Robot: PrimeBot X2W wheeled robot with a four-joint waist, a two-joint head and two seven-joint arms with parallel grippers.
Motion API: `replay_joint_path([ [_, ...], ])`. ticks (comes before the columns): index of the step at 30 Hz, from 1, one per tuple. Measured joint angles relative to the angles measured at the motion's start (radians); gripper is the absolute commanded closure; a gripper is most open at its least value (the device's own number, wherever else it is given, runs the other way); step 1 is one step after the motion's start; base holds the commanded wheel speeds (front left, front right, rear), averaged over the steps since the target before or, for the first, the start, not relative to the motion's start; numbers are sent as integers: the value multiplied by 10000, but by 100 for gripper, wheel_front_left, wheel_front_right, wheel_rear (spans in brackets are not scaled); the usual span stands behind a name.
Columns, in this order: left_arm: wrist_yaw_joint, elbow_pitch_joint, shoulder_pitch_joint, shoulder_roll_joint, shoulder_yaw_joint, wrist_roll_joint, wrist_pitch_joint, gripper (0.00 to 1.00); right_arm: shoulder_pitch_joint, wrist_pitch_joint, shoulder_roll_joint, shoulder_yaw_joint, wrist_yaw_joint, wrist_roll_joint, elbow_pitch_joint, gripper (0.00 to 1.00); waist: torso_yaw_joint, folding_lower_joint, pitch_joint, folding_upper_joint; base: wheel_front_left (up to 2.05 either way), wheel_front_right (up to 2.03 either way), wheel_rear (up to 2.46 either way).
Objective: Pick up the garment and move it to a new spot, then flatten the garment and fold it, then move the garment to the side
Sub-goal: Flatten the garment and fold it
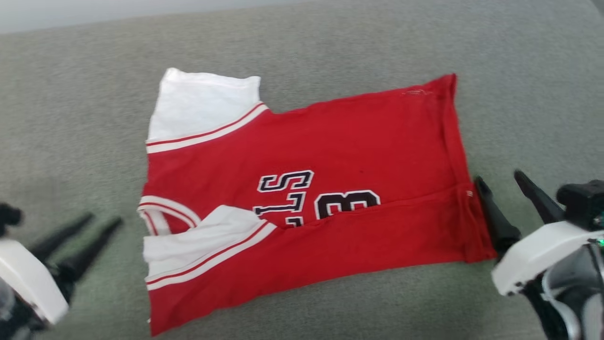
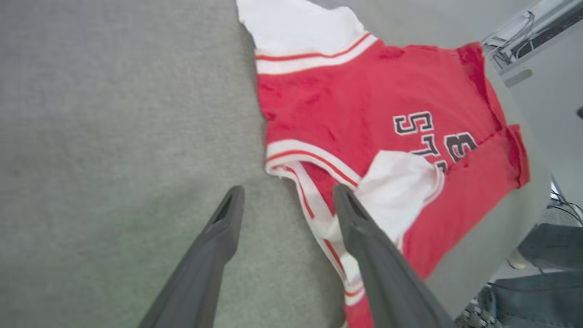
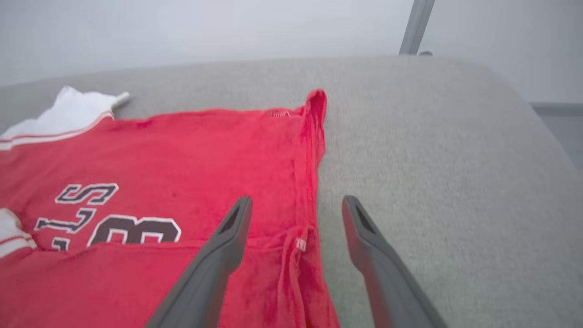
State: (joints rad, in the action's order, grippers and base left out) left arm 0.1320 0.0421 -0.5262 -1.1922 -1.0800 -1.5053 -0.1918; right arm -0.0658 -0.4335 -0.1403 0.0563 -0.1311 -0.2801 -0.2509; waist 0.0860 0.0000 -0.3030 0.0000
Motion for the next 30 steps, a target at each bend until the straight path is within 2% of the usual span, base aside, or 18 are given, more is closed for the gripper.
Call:
replay_joint_path([
  [5,-2,1649,-861,127,779,276,-451,0,-456,2146,320,-920,0,470,349,0,656,0,-165,0,0,0,0],
  [8,-2,2330,-1662,424,1078,685,-468,0,-664,2995,504,-1290,0,587,623,0,1116,0,-340,0,0,0,0],
  [11,-2,3058,-2582,602,1239,938,-48,0,-790,3601,658,-1567,0,639,811,0,1585,0,-569,0,0,0,0],
  [18,-2,4357,-4517,1124,736,1549,2403,0,-873,4357,805,-1929,0,581,1218,0,2510,0,-1187,0,0,0,0],
  [27,0,5269,-5976,890,-44,1312,6217,0,-875,4849,869,-2240,0,307,1668,0,3102,0,-1874,0,0,0,0],
  [28,-2,5173,-6085,830,-82,1177,6589,11,-877,4911,872,-2261,0,267,1705,0,3126,0,-1930,0,0,0,0],
  [29,-17,4999,-6182,790,-115,970,6936,55,-885,4957,872,-2274,0,238,1751,0,3144,0,-1981,0,0,0,0],
  [30,-17,4817,-6241,709,-115,790,7143,67,-895,4957,872,-2291,2,236,1814,0,3149,0,-2025,0,0,0,0],
])
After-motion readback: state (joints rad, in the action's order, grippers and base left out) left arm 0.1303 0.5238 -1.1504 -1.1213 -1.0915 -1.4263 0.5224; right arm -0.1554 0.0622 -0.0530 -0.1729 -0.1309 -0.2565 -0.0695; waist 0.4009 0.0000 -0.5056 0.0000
